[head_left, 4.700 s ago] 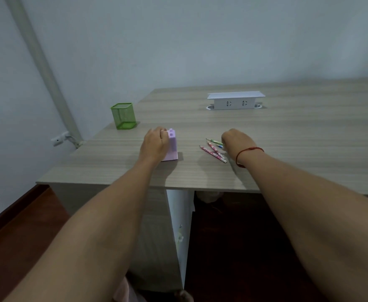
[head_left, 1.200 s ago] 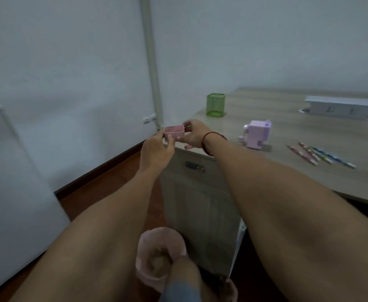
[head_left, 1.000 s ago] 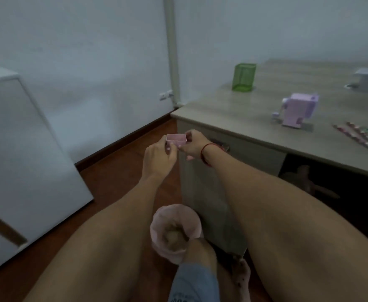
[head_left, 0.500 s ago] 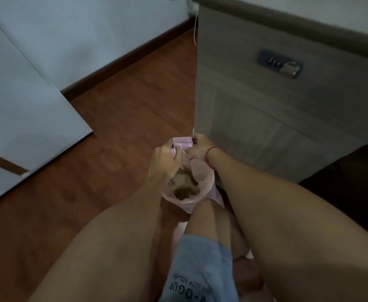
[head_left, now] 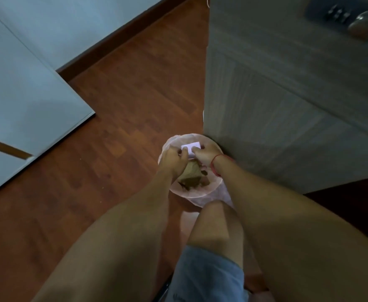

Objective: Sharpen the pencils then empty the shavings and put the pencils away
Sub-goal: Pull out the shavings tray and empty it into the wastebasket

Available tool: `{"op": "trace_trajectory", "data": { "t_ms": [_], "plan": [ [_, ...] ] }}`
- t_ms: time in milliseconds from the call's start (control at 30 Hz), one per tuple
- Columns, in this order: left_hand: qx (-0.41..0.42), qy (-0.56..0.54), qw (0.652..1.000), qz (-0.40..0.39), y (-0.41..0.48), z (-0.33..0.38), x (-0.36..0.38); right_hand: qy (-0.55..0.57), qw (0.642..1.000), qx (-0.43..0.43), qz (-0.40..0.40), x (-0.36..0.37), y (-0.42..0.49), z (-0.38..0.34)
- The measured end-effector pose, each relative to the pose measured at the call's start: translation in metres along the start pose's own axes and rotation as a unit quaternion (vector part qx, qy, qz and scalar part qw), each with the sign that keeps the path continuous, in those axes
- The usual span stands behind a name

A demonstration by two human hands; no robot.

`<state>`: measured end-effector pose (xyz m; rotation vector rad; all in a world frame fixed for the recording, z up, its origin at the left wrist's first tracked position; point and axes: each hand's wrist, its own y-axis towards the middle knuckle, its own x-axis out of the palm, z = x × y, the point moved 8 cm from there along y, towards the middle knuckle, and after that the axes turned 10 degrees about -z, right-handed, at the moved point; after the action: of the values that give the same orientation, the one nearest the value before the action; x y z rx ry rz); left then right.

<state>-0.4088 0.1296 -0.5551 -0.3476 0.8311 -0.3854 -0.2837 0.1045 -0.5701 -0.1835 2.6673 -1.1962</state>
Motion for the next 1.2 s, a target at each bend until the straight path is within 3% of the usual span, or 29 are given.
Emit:
{"op": "trace_trajectory", "data": {
  "t_ms": [133, 500, 600, 1033, 1200],
  "plan": [
    [-0.065, -0.031, 0.997, -0.018, 0.008, -0.006, -0.001, 0.022, 1.0, 0.011, 0.014, 0.001, 0.002, 0.0],
    [-0.132, -0.127, 0.983, -0.03, 0.01, -0.011, 0.004, 0.065, 0.995, 0.055, 0.048, -0.004, -0.007, 0.0],
    [-0.148, -0.15, 0.978, -0.002, 0.018, -0.022, 0.004, 0.074, 0.995, 0.063, 0.025, 0.0, -0.006, 0.0],
    [-0.155, -0.142, 0.977, 0.012, 0.008, -0.007, -0.007, 0.084, 0.992, 0.089, 0.021, 0.0, -0.006, -0.002],
    [-0.142, -0.129, 0.981, 0.013, 0.007, -0.002, -0.009, 0.048, 0.997, 0.053, 0.016, -0.003, -0.006, -0.013]
  ]
}}
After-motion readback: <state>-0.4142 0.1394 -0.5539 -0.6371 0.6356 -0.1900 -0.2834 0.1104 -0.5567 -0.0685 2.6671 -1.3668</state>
